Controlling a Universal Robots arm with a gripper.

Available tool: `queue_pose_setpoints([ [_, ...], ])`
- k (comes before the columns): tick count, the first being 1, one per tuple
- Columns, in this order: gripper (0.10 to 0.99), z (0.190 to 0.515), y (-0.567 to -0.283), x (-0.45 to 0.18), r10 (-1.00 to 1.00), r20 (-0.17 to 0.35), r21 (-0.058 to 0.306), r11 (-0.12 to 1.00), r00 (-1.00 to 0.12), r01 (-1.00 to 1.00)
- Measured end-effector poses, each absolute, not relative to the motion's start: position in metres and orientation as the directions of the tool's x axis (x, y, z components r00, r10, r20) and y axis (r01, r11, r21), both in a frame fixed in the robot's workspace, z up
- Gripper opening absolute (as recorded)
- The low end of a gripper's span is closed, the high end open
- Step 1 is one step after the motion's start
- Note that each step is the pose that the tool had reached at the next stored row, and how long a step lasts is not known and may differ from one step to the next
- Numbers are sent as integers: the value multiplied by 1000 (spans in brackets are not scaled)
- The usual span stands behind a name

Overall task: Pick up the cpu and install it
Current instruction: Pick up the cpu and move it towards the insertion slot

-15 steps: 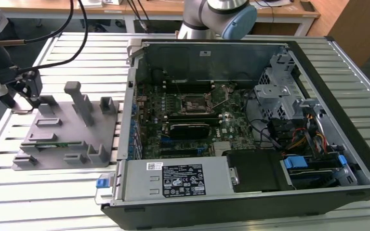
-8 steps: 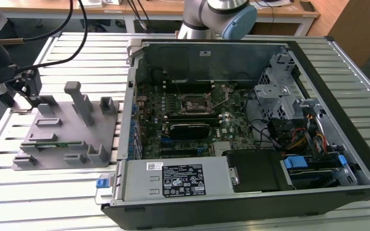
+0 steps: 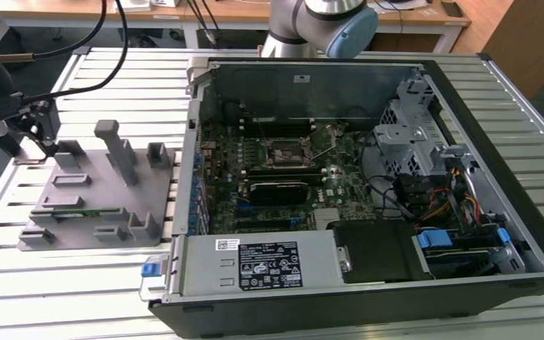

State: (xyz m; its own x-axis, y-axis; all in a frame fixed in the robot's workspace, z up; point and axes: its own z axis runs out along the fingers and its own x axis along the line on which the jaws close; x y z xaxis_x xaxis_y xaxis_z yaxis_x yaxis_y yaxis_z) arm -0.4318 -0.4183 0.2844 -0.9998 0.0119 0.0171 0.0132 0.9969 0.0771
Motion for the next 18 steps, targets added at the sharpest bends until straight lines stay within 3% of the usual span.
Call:
queue_pose_setpoints([
  [18,541,292,-418,-432,12,17,77,997,-1000,13],
])
